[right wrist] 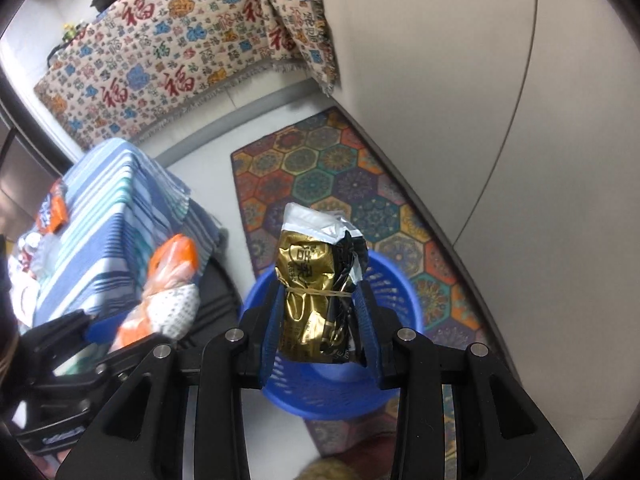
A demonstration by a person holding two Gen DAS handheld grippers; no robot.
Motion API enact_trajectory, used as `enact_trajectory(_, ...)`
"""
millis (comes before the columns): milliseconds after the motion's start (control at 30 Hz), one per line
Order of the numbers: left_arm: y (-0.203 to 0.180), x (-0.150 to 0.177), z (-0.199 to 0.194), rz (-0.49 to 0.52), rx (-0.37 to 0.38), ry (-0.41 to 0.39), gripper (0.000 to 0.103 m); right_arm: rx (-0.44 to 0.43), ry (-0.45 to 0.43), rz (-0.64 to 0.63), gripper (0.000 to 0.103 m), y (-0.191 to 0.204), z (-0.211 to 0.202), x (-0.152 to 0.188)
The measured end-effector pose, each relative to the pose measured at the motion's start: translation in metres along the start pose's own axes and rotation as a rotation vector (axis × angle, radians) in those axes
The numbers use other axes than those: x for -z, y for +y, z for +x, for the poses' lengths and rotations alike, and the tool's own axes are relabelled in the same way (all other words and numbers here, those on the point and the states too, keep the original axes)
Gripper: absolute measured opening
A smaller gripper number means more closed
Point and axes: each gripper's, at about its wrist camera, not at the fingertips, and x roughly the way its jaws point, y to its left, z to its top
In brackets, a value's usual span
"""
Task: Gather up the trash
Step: 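Carry the gold wrapper with the right tool over the blue wastebasket, then open the right tool to drop the gold wrapper into the basket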
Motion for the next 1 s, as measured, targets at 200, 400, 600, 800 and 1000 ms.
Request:
enact_trajectory(200, -0.004, -0.004, 0.031, 0.02, -0.018, 0.02, 0.044, -0.011, 0.015, 0.029, 0.037, -0.013, 0.009, 0.0)
enact_trajectory(400, -0.01, -0.002, 0.054, 0.055, -0.037, 0.032, 0.048, -0.026, 0.011, 0.063, 0.046, -0.016, 0.015, -0.002)
enact_trajectory(600, -0.008, -0.003, 0.064, 0.04, -0.047, 0.043, 0.062, -0.013, -0.021, 0.088, 0.055, -0.02, 0.008, -0.004)
enact_trajectory(800, -0.015, 0.005, 0.025, 0.032, -0.058, -0.026, 0.062, 0.028, -0.092, 0.063, 0.066, -0.011, -0.008, -0.007)
enact_trajectory(1000, -0.013, 0.026, -0.057, 0.013, -0.083, -0.116, 0.063, 0.06, -0.185, -0.006, 0.071, 0.016, -0.031, -0.007)
